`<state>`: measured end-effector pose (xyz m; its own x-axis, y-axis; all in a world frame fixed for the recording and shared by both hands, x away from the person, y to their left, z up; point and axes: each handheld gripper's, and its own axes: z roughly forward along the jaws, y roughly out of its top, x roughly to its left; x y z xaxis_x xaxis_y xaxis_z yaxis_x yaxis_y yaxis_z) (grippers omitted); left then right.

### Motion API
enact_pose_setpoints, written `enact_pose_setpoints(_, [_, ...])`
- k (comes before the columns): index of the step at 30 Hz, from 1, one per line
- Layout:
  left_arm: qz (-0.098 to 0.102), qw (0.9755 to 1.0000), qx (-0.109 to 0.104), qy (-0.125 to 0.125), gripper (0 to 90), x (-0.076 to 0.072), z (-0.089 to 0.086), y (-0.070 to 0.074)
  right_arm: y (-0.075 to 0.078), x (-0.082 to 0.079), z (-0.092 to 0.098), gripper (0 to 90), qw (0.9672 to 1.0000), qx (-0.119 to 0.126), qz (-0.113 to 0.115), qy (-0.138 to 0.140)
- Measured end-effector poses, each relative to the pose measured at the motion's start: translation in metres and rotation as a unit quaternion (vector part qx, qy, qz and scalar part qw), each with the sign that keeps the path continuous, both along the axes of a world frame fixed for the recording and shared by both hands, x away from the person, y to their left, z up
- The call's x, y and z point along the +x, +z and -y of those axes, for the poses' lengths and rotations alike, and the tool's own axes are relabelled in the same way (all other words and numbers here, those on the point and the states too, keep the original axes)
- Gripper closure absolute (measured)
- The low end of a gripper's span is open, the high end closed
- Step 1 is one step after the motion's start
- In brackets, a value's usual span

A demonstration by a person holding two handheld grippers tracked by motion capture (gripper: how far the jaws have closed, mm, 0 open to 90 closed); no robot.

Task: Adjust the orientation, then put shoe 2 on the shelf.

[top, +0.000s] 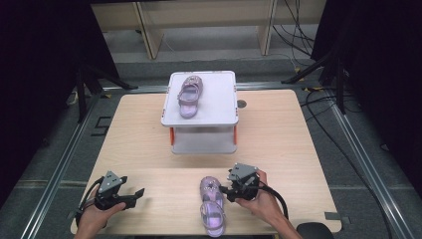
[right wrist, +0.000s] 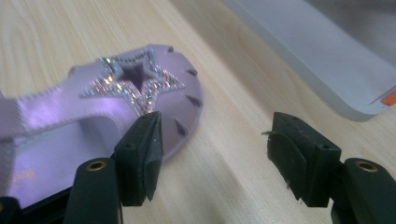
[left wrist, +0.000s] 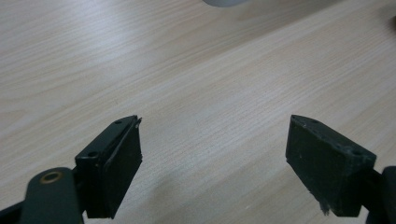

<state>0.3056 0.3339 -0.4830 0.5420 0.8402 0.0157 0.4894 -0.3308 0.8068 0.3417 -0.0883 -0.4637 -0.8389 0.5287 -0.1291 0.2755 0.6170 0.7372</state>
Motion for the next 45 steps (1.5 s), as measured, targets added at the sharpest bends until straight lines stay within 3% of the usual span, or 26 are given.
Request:
enact_pose_setpoints(4, [0.002,1.0,0.003,-0.003,17.9,0.0,-0.001,0.0,0.008,-0.004,0.007,35.5,0.9992,0.036,-0.017,0.0])
enact_pose_setpoints(11, [0.0,0.9999,0.01,0.002,17.9,-0.001,-0.002,0.001,0.011,-0.013,0.007,36.1,0.9984,0.049,-0.023,0.016])
enact_pose_setpoints(13, [0.001,1.0,-0.003,0.003,17.9,-0.001,-0.001,0.001,0.013,-0.016,0.007,36.5,0.9977,0.061,-0.027,0.012])
enact_pose_setpoints(20, [0.001,1.0,-0.004,0.005,17.9,-0.001,-0.001,0.001,0.025,-0.04,-0.003,39.3,0.994,0.103,-0.015,0.033])
enact_pose_setpoints(26, [0.002,1.0,-0.003,0.005,17.9,-0.001,-0.001,0.001,0.025,-0.052,-0.014,42.2,0.9935,0.097,-0.015,0.058])
enact_pose_setpoints(27, [0.002,0.9999,0.01,0.002,17.9,0.0,-0.003,0.002,0.025,-0.053,-0.015,42.4,0.9936,0.097,-0.014,0.056])
enact_pose_setpoints(29, [0.003,1.0,-0.004,0.007,17.9,0.0,-0.001,0.001,0.024,-0.054,-0.016,42.6,0.9937,0.096,-0.008,0.057])
enact_pose_setpoints(31, [0.001,0.9999,-0.003,0.01,17.9,0.0,-0.002,0.001,0.024,-0.056,-0.016,43.0,0.9934,0.097,-0.014,0.059])
enact_pose_setpoints(32, [-0.001,0.9999,0.007,0.008,17.9,0.0,-0.003,0.001,0.023,-0.057,-0.017,43.2,0.9932,0.099,-0.014,0.059])
enact_pose_setpoints(33, [-0.002,0.9999,-0.007,0.012,17.9,0.0,-0.002,0.0,0.023,-0.058,-0.017,43.4,0.9933,0.098,-0.013,0.06])
enact_pose_setpoints(34, [0.0,0.9999,-0.004,0.01,17.9,0.001,-0.002,0.0,0.022,-0.059,-0.017,43.6,0.9933,0.097,-0.013,0.061])
enact_pose_setpoints(35, [0.003,0.9999,0.012,0.001,17.9,0.002,-0.004,0.0,0.021,-0.06,-0.018,43.8,0.9936,0.094,-0.011,0.061])
enact_pose_setpoints(37, [-0.002,0.9999,-0.003,0.01,17.9,0.001,-0.001,0.0,0.018,-0.062,-0.02,44.1,0.9943,0.087,-0.009,0.062])
enact_pose_setpoints(40, [-0.001,1.0,0.0,0.007,17.9,0.0,0.0,0.0,0.013,-0.063,-0.024,44.9,0.9952,0.073,-0.003,0.065])
enact_pose_setpoints(41, [0.0,0.9999,0.011,0.0,17.9,0.001,-0.002,0.001,0.012,-0.064,-0.025,45.2,0.9953,0.07,-0.003,0.067])
enact_pose_setpoints(43, [0.002,1.0,-0.002,0.005,17.9,0.0,-0.001,0.0,0.011,-0.065,-0.027,45.2,0.9955,0.065,-0.003,0.069])
enact_pose_setpoints(44, [0.0,0.9999,0.01,0.007,17.9,0.0,-0.003,0.001,0.01,-0.065,-0.029,45.2,0.9952,0.069,-0.006,0.07])
enact_pose_setpoints(45, [-0.002,0.9999,0.007,0.008,17.9,0.0,-0.003,0.001,0.01,-0.066,-0.03,45.2,0.9953,0.064,-0.004,0.072])
